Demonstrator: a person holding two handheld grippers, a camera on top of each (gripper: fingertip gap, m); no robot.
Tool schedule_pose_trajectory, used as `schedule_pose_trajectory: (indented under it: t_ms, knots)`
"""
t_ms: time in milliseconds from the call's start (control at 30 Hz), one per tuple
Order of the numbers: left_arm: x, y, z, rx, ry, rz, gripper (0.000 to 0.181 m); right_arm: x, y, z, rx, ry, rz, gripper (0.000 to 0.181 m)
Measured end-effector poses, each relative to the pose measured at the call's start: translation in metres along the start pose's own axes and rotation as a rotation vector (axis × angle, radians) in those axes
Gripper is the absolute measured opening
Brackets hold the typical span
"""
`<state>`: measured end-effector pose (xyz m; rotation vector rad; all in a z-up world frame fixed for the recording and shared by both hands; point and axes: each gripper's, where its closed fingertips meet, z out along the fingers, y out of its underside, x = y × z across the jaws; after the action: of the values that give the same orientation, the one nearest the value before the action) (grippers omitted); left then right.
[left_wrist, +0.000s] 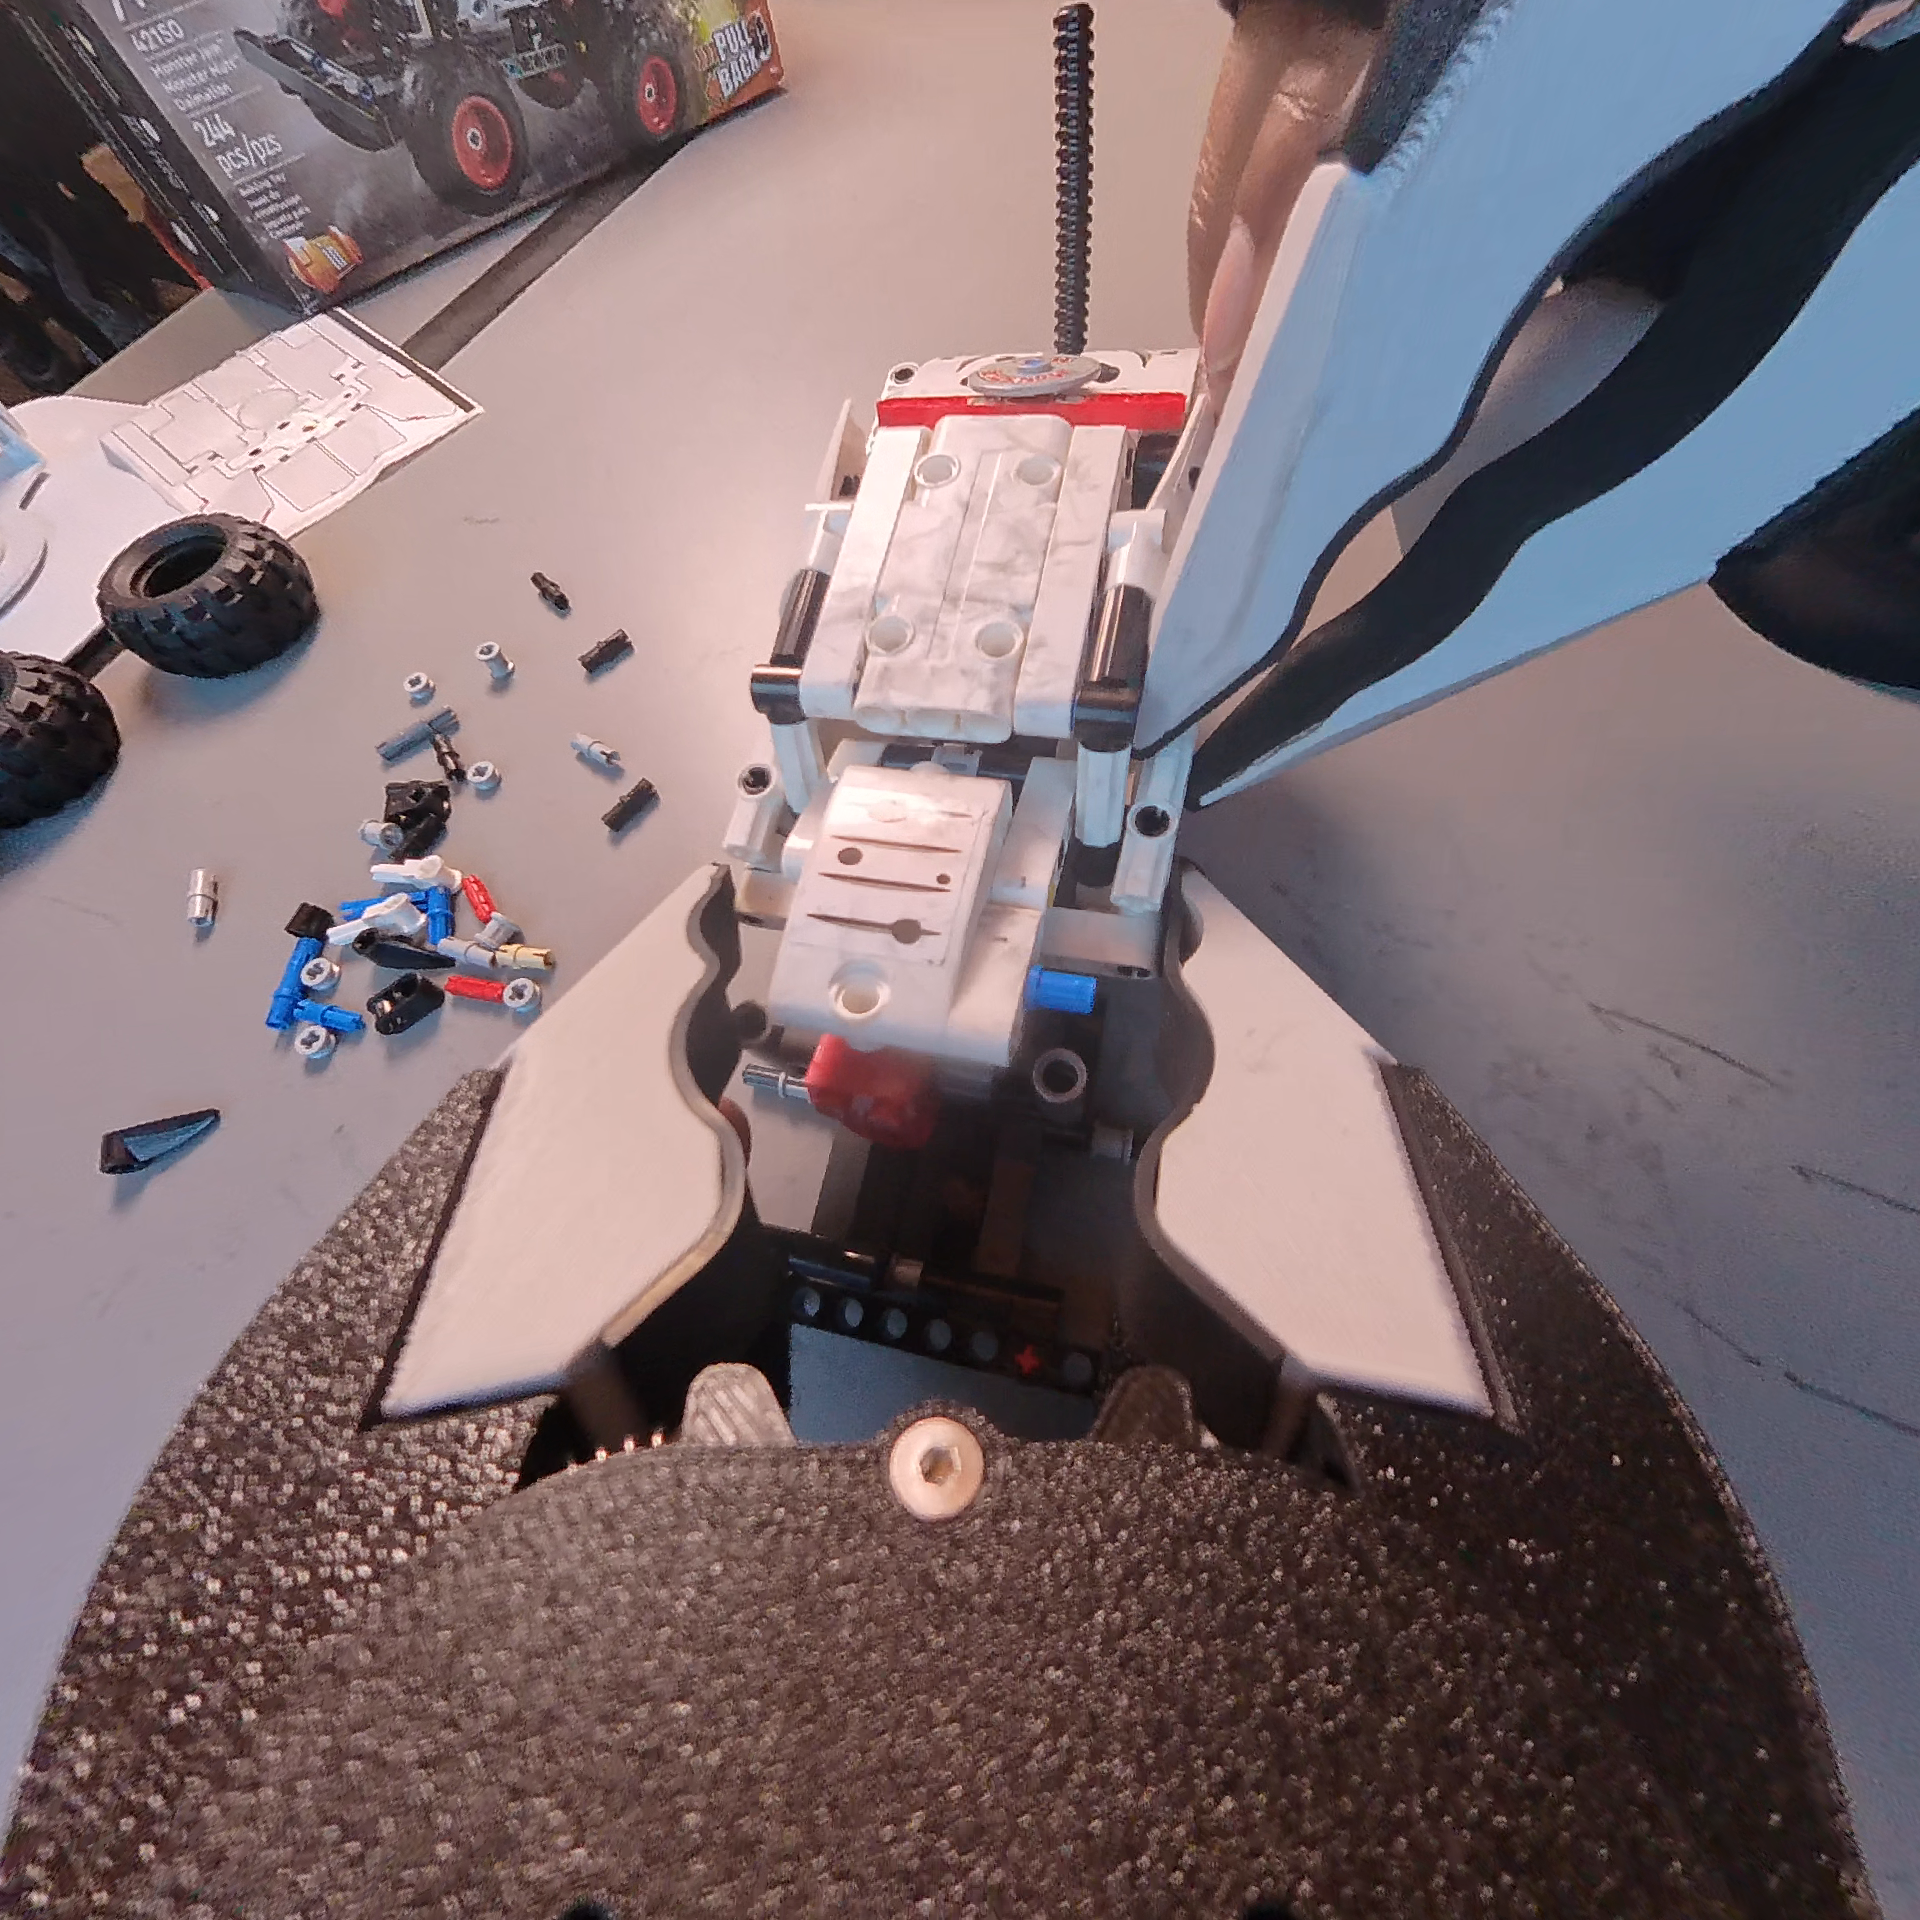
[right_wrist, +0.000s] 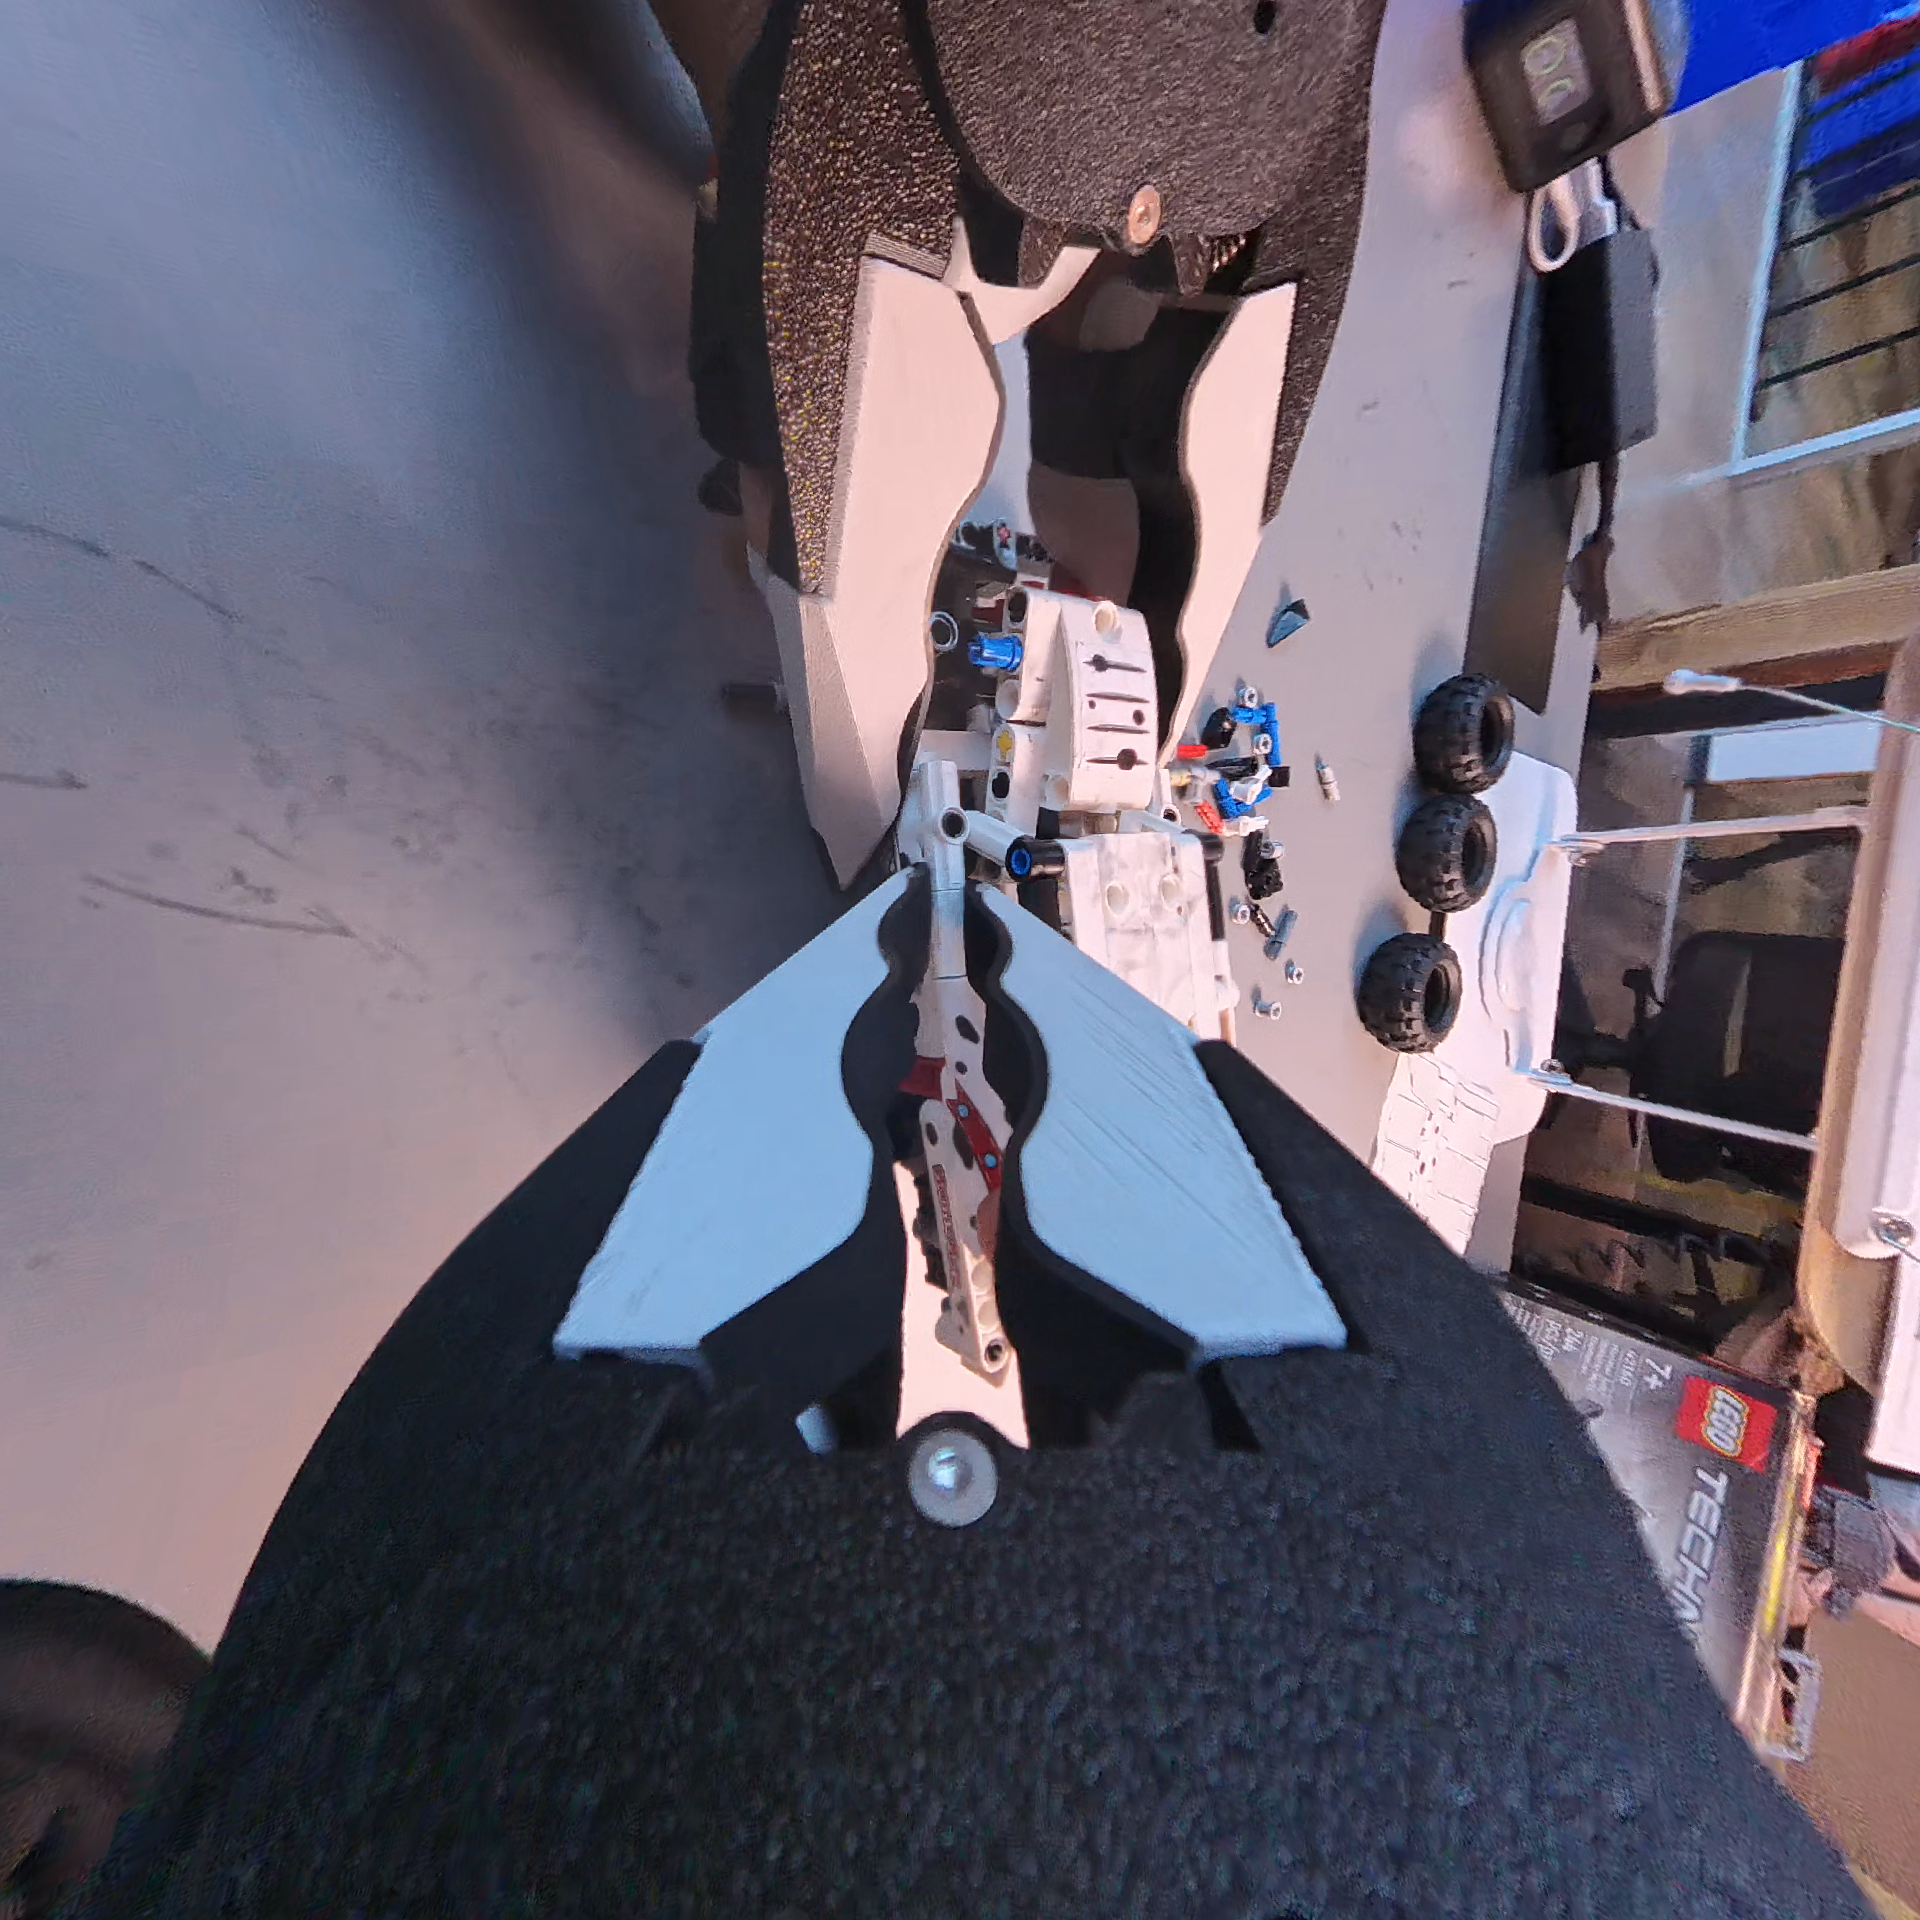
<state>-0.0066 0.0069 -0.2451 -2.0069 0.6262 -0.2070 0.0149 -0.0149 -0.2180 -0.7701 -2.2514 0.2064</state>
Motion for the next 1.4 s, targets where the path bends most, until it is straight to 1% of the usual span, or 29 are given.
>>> schedule_pose_trajectory:
  t_ms: [200,267,300,367,400,467,700,1100,1200,1400]
  knots:
    - [-0.002,0.0,0.001,-0.001,0.005,-0.026,0.081,0.006,-0.001,-0.002,0.053,0.125,-0.001,0.002]
    - [-0.004,0.003,0.001,-0.016,-0.016,-0.002,0.081,0.037,-0.01,-0.023,0.12,0.277,0.032,0.002]
    - [-0.002,0.003,0.001,-0.016,-0.021,0.015,0.081,0.04,-0.019,-0.033,0.157,0.264,0.026,0.0]
    - [-0.001,0.001,0.002,-0.014,-0.023,0.006,0.081,0.013,-0.022,-0.026,0.13,0.18,-0.096,0.0]
    - [-0.001,0.001,0.002,-0.013,-0.016,-0.004,0.081,0.006,-0.026,-0.026,0.162,0.177,-0.09,0.0]
    - [0.0,0.001,0.002,-0.013,-0.022,0.007,0.081,0.008,-0.027,-0.032,0.2,0.197,-0.042,0.0]
    - [0.0,0.001,0.002,-0.012,-0.029,0.013,0.082,0.019,-0.022,-0.041,0.221,0.285,0.023,0.0]
    - [0.0,0.001,0.002,-0.012,-0.035,0.019,0.082,0.028,-0.016,-0.048,0.279,0.333,0.139,0.0]
    - [0.001,0.001,0.001,-0.011,-0.034,0.02,0.082,0.031,-0.013,-0.05,0.29,0.34,0.176,0.005]
    - [0.001,-0.003,-0.002,0.017,-0.024,0.013,0.081,0.036,-0.004,-0.054,0.324,0.34,0.301,0.033]
